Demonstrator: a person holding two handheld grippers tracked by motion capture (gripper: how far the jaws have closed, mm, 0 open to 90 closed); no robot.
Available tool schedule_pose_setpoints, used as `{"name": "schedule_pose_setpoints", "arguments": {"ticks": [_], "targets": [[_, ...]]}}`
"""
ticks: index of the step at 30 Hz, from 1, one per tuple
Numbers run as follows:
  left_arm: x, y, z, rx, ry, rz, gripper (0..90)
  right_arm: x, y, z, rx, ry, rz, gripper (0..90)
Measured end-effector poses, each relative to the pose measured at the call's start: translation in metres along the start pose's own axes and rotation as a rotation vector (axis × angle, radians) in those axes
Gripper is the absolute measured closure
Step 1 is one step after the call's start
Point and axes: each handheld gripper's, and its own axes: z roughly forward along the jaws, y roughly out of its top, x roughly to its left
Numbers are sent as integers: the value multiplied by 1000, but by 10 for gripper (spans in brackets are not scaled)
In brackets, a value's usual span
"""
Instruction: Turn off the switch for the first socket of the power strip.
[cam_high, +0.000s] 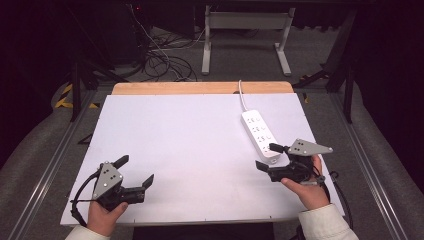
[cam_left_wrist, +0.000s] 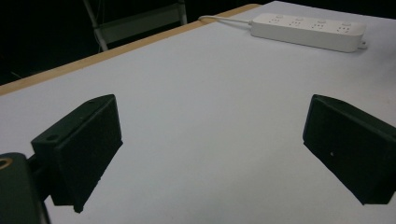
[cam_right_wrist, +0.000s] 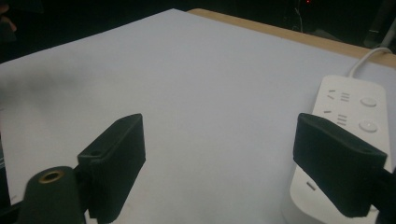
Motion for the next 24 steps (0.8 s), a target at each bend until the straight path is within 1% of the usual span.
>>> {"name": "schedule_pose_setpoints", "arguments": {"ticks": [3,7,9,10,13,15,17,20,22,23,24], "targets": [[0,0,0,0,0,2,47,2,-11,1,15,9,-1,152],[0,0,0,0,-1,3,45,4,-25,2,41,2,1,128],[0,-1,0,5,1,-2,45,6,-33,4,67,-15,-4,124],[0,-1,0,7,0,-11,45,7,-38,6,89,-26,-6,120],[1,-2,-2,12,1,-6,44,10,-47,9,125,-39,0,117],[0,-3,-3,15,5,-11,44,10,-50,10,142,-49,18,119],[0,-4,-3,25,5,-6,44,10,-52,10,162,-57,47,125],[0,-5,-2,34,0,-22,44,9,-53,10,175,-62,87,130],[2,-6,-2,33,-4,-24,43,8,-53,9,166,-59,91,129],[2,-6,-2,32,-10,-34,42,8,-53,9,160,-61,81,128],[2,-6,-2,32,-13,-35,42,8,-53,9,154,-66,65,123]]}}
